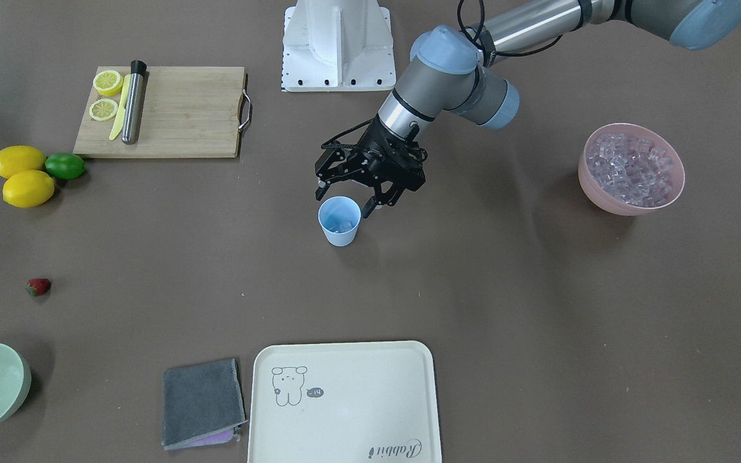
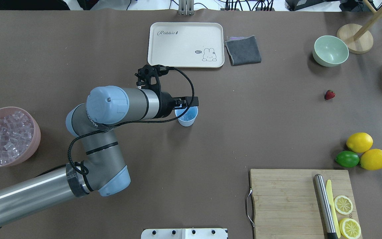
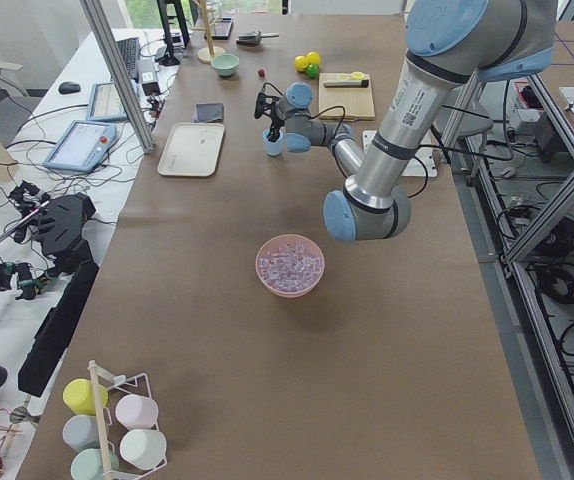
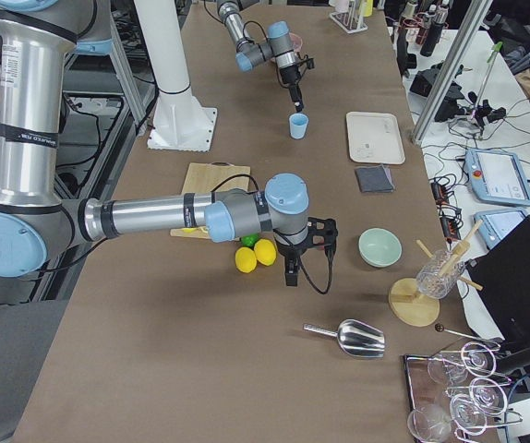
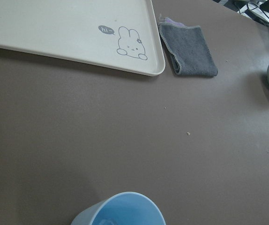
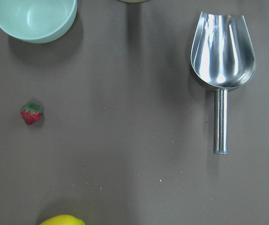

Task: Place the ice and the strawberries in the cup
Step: 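Move the left gripper back to the pink ice bowl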

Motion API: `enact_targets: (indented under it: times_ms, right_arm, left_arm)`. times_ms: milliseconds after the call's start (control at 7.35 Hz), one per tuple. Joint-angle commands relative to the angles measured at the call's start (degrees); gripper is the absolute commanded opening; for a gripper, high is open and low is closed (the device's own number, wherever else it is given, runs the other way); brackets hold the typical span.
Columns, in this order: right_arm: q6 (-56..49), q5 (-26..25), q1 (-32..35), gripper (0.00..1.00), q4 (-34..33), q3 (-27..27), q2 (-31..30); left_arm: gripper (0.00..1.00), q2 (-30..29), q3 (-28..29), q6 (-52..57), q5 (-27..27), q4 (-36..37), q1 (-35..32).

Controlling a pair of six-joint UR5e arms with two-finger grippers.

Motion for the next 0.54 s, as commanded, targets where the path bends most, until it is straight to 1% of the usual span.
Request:
enact_targets:
  times_ms: [0, 136, 272, 408]
  right_arm:
    - [0.1, 0.0, 0.0, 1.0, 0.0, 0.0, -0.1]
    - [0.1, 0.0, 0.0, 1.0, 0.0, 0.0, -0.1]
    - [0.1, 0.0, 0.0, 1.0, 0.0, 0.0, -0.1]
    - [0.1, 0.0, 0.0, 1.0, 0.0, -0.1, -0.1]
  left_arm:
    - [0.97, 3.4, -3.7, -0.5, -3.7, 3.1, -2.0]
    - [0.97, 5.3, -7.1, 0.1, -8.8, 9.4, -5.5]
    - [0.97, 7.7, -11.7, 2.7, -10.8, 16.8, -8.3]
    - [0.98, 10.6, -16.8, 9.5, -10.9, 23.8, -8.6]
